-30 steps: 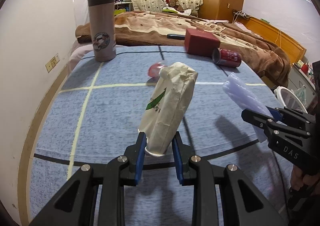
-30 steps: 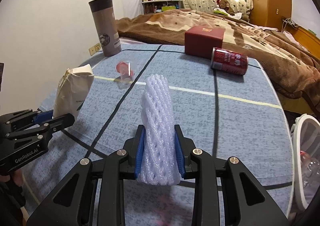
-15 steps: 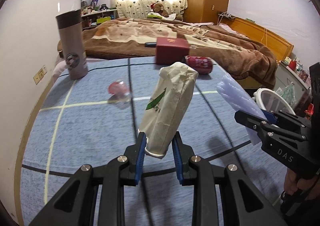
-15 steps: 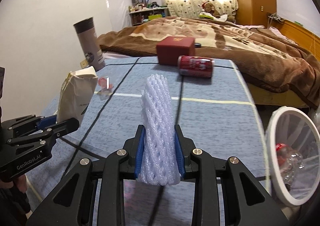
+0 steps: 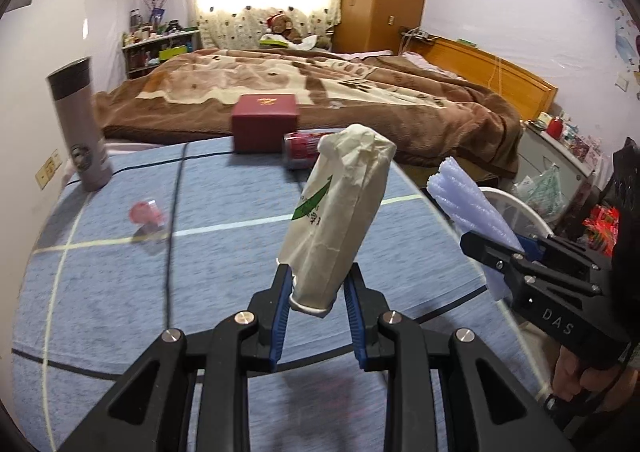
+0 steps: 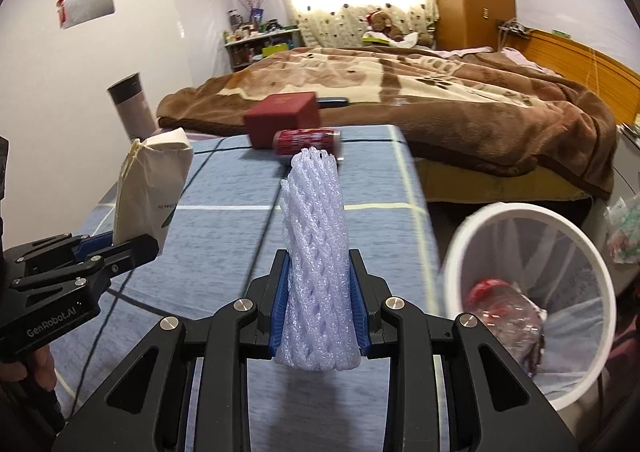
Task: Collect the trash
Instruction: 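Lift tissue pack and foam net and carry both over the wastebasket, then open both grippers over the wastebasket to drop tissue pack and foam net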
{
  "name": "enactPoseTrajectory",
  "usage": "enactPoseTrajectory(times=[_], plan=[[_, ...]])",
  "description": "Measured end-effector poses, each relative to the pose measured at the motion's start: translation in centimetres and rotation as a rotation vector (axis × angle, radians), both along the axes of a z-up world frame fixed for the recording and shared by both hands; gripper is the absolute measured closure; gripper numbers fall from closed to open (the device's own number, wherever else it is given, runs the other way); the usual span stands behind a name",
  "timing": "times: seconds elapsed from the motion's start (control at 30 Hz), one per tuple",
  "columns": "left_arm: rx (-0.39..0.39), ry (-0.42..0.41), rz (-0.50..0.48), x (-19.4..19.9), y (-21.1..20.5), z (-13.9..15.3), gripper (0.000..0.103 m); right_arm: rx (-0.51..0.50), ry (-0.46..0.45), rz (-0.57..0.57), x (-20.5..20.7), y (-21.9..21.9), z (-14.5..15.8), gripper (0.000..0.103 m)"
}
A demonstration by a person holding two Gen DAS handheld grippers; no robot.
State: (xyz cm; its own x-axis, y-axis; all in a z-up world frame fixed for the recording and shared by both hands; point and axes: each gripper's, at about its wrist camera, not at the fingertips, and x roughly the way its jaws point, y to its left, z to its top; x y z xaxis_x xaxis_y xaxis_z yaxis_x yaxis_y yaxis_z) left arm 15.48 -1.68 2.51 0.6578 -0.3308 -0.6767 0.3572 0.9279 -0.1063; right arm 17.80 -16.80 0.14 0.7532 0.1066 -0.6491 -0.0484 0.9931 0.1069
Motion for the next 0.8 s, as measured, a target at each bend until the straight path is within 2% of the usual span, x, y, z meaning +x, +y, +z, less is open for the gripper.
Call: enactPoseTrajectory(times=[0.8], plan=[[-0.016,0.028,-0.234,0.2,-16.2,0.0,0.075,-0.017,0.009,-0.231,-1.8,-11.7,0.0,0.074]])
